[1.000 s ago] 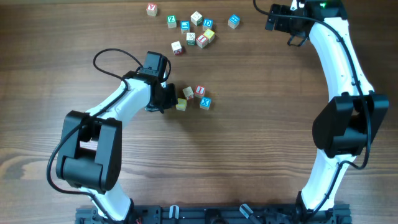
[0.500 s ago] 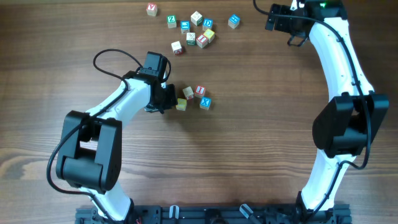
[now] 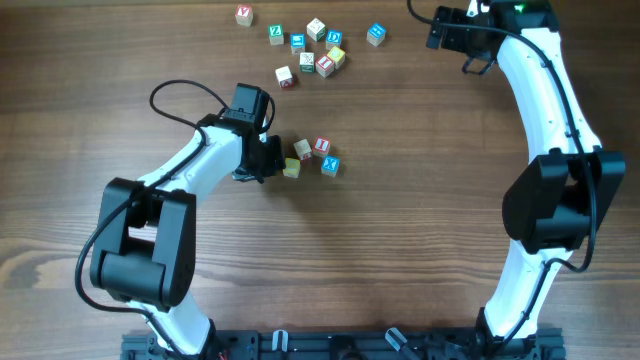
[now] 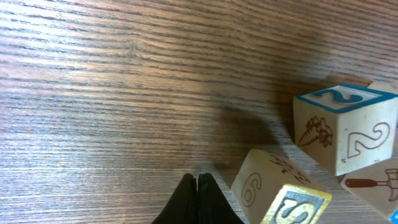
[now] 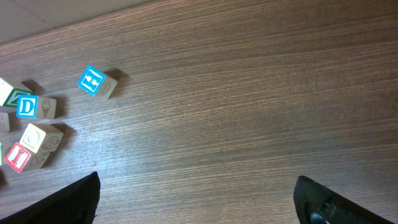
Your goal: Form a circle
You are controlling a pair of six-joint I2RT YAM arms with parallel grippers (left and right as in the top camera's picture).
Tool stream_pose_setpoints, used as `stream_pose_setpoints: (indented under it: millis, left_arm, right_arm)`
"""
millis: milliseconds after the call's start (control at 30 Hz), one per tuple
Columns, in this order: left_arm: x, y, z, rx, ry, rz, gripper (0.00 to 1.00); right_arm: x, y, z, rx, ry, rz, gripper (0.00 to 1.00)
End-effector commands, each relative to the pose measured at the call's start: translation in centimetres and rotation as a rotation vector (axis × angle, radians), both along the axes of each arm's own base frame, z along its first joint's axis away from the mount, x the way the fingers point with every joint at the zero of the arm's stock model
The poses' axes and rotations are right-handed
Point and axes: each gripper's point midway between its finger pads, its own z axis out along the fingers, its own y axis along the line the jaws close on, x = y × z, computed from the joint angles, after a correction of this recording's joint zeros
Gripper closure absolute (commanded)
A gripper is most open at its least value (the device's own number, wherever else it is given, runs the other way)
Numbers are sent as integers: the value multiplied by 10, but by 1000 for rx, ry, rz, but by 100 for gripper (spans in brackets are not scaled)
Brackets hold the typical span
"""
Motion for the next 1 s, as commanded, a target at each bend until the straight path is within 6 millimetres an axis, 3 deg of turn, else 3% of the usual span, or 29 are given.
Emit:
stream_pose_setpoints:
  millis: [0, 233, 667, 767, 867, 967]
  left_arm:
    - [-7, -13, 0, -50, 23, -1, 96]
    - [-13, -29, 0, -52, 25, -48, 96]
    - [-9, -16, -1, 23, 1, -35, 96]
    - [-2, -15, 17, 20, -11, -29, 96]
    - [13, -13, 53, 41, -72, -20, 96]
    - [30, -3, 76, 93, -150, 6, 89]
  right_arm:
    - [0, 0, -6, -17, 10, 9, 0]
    - [0, 0, -6, -17, 10, 9, 0]
    - [0, 0, -6, -16, 10, 9, 0]
    - [0, 0, -6, -17, 10, 9, 0]
    - [0, 0, -6, -17, 10, 9, 0]
    - [0, 0, -6, -17, 10, 9, 0]
